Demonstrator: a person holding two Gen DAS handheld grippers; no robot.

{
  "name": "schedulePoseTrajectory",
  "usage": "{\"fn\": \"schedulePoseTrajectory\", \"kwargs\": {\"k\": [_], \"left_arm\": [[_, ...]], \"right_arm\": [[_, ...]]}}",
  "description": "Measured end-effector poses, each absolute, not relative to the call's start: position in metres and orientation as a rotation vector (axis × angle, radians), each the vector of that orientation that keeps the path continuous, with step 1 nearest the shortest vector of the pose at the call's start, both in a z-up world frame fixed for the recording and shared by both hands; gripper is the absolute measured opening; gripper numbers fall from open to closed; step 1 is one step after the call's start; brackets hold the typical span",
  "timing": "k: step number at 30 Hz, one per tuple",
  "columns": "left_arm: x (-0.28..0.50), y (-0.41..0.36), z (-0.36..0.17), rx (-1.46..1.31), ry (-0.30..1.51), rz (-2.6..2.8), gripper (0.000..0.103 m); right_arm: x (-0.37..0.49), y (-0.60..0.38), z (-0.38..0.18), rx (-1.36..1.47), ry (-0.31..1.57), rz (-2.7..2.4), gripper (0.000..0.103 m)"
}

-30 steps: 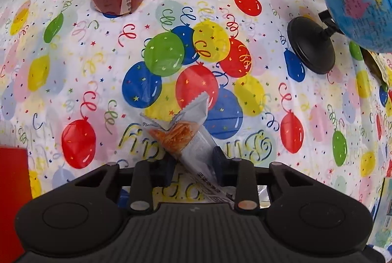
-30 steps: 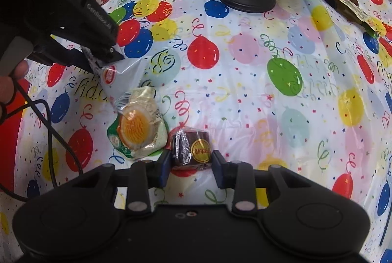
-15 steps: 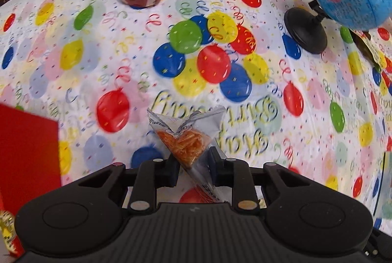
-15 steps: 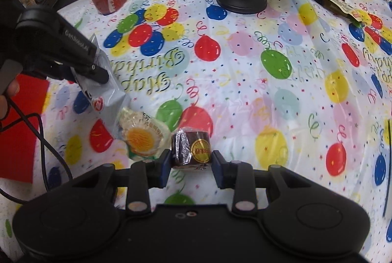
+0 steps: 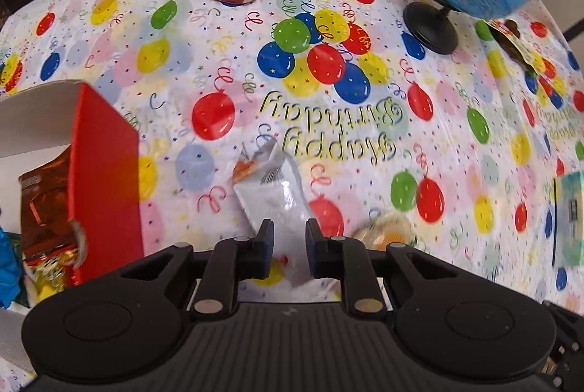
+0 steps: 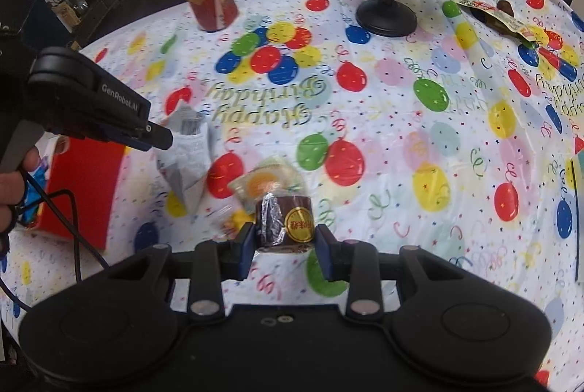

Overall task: Organize snacks
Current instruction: 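Lift the white packet and brown chocolate and carry them toward the box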

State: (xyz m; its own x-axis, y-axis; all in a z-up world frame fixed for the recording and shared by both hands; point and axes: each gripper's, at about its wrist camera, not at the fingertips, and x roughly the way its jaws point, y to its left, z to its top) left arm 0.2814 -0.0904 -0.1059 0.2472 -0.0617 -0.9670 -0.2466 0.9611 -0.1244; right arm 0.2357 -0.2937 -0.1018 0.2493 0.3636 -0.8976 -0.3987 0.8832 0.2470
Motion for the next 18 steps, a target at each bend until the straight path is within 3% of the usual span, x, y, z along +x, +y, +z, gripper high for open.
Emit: {"fn": "schedulePoseTrajectory", "kwargs": {"k": [11, 14, 17, 18], "left_arm": [[0.246, -0.078, -0.097, -0.299, 1.306, 0.077, 0.014], [0.252, -0.082, -0.098, -0.305, 1.298, 0.073, 0.019], [0.259, -0.087, -0.103, -0.322, 1.285, 0.091, 0.05], [0.262, -0.088, -0.104, -0.323, 1.278, 0.105, 0.065]], "right_arm": [[0.2, -0.288, -0.081, -0.01, 1.183, 0.522, 0.033], [0.193, -0.292, -0.082, -0.003, 1.187, 0.511, 0.033], [0.188, -0.299, -0.085, 0.005, 1.195, 0.499, 0.033], [0.187, -0.302, -0.085, 0.009, 1.198, 0.495, 0.033]]}}
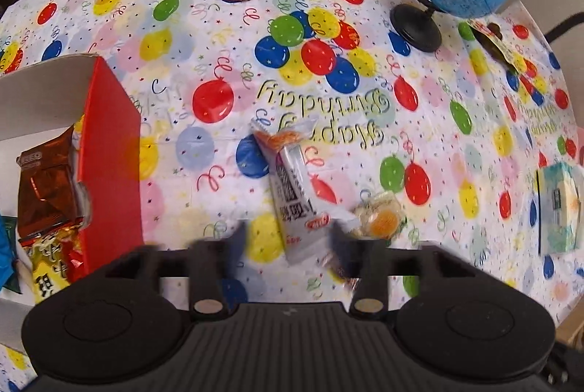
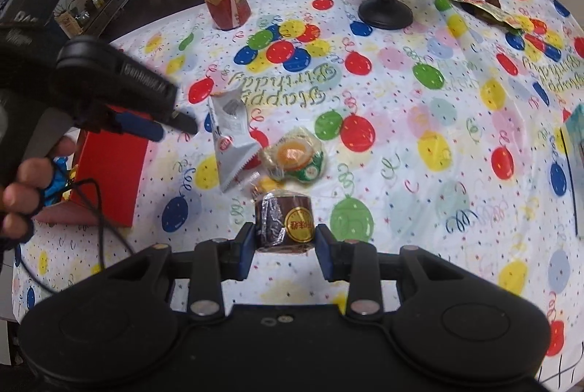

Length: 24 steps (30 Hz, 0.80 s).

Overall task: Organize snacks
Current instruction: 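Lift the white packet and brown chocolate and carry them toward the box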

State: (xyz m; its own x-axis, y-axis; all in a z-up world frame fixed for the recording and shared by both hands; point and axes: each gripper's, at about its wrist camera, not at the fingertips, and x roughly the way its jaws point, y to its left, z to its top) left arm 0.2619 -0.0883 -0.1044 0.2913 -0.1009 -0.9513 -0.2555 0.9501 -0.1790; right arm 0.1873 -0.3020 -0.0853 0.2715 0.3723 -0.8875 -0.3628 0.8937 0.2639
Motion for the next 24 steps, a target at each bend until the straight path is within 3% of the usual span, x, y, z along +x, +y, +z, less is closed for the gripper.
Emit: {"fn": "schedulePoseTrajectory", "kwargs": {"k": [12, 19, 24], "left_arm": [[0.299, -0.106, -0.158, -0.337, 1.323, 0.212, 0.067], [0.303, -0.105, -0.174, -0.381, 1.364, 0.217, 0.041], [0.303, -0.102, -0.174, -0.37, 1.356, 0.22, 0.028]], "right_arm": [[0.193, -0.338, -0.102, 0.04, 1.234, 0.431, 0.033], [0.199, -0.346, -0.113, 0.043, 1.256, 0.426, 0.033], [0.203, -0.345, -0.116, 0.043, 1.26, 0.433, 0.033]]}}
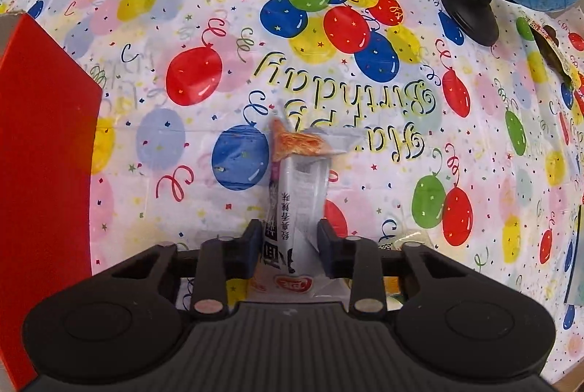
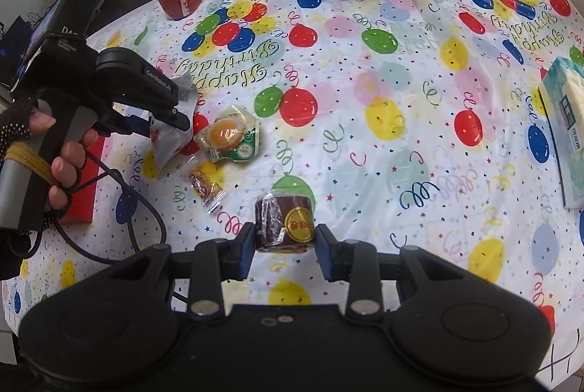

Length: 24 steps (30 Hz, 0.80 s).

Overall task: Organize snacks
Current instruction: 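Lift the white packet and brown chocolate and carry them toward the box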

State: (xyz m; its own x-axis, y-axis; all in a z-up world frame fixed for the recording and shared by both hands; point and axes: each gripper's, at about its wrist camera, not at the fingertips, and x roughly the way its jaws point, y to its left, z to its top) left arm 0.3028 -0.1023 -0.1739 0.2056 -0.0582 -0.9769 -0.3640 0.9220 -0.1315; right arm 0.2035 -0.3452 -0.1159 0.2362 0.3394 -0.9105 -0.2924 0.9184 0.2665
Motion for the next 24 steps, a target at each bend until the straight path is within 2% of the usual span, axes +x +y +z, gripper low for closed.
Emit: {"fn": "schedulePoseTrajectory", "kwargs": {"k": [4, 24], "left_arm": [[0.298, -0.1, -0.169, -0.355, 1.344, 0.214, 0.023], [0.212, -0.063, -0.08, -0.262, 1.303, 0.161, 0.022]], "right_arm": [[0.204, -0.341, -0.115, 0.036, 1.258, 0.44, 0.033], [0.185, -0.276, -0.066, -0.012, 1.175, 0.549, 0.033]]}}
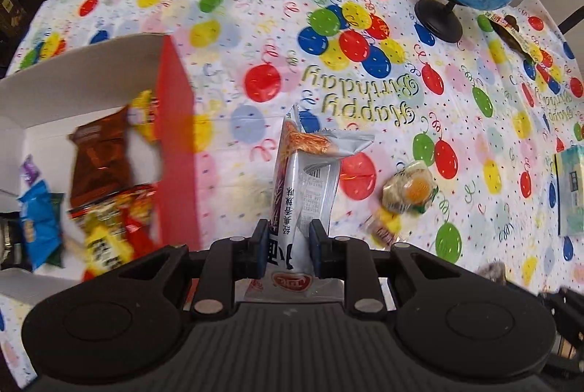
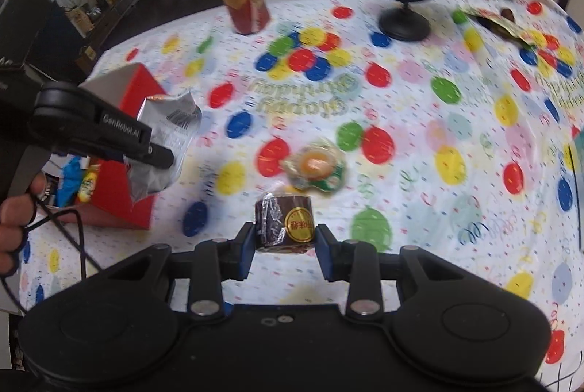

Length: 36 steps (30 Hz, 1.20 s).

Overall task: Organize snacks
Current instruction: 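Lift the white packet and brown chocolate and carry them toward the box, then lower the white packet and chocolate into the box and open both grippers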

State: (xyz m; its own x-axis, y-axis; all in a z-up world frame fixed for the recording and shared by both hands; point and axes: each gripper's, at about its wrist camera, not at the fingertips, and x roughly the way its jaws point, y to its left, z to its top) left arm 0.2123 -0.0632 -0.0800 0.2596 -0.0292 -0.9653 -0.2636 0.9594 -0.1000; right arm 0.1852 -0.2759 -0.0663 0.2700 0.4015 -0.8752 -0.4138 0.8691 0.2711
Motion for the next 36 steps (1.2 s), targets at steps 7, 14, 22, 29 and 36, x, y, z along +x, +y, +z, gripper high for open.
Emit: {"fn": "schedulePoseTrajectory", "kwargs": {"k": [7, 14, 22, 29, 36], "left_arm": [[0.18, -0.027, -0.055, -0.279, 1.262, 0.176, 0.022], [0.156, 0.02, -0.04, -0.31, 1.24, 0.208, 0.022], [0.136, 0.076, -0.037, -0.338, 1.23, 0.257, 0.022], [0.124, 0.124, -0.046, -0.35, 1.24, 0.295, 0.022], [0.121, 0.166, -0.062, -0.36, 1.263, 0.325, 0.022]], "right_arm": [[0.175, -0.23, -0.047, -0.049, 1.14, 0.62, 0.033], [0.164, -0.179, -0.038, -0.077, 1.121, 0.686, 0.033], [0.154, -0.119, -0.034, -0.113, 1.112, 0.746, 0.033], [0.147, -0.07, -0.037, -0.145, 1.116, 0.774, 0.033], [0.15, -0.026, -0.051, -0.181, 1.132, 0.758, 0.033]]}}
